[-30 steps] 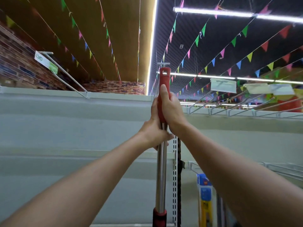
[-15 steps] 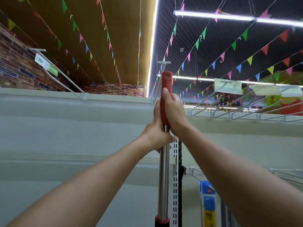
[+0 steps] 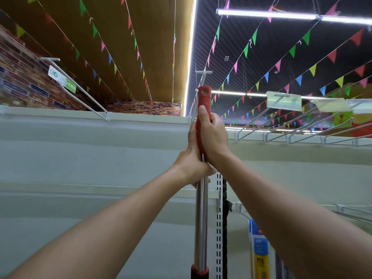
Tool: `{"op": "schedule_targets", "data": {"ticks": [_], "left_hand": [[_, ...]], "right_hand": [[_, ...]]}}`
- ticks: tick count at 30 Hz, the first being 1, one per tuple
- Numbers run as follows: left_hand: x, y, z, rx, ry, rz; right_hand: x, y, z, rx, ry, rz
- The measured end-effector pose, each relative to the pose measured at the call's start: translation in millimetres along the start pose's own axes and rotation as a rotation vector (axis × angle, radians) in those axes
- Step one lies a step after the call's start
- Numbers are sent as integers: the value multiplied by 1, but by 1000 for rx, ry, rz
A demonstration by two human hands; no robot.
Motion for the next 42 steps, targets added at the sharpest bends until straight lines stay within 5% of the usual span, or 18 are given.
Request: {"op": "schedule_targets", "data": {"ticks": [42], "left_hand": [[18,23,-1,-35,2,92]], "right_hand": [[26,-11,-8,75,103,-118]]}}
Point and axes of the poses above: each hand's wrist, its own x-axis towards the middle knuckle, its own z-axis out of the back of the hand, y = z × x, the point moved 1 cm from there along x, towards the middle knuckle, and after that the axes turned 3 degrees about y, right-handed, at the moved point
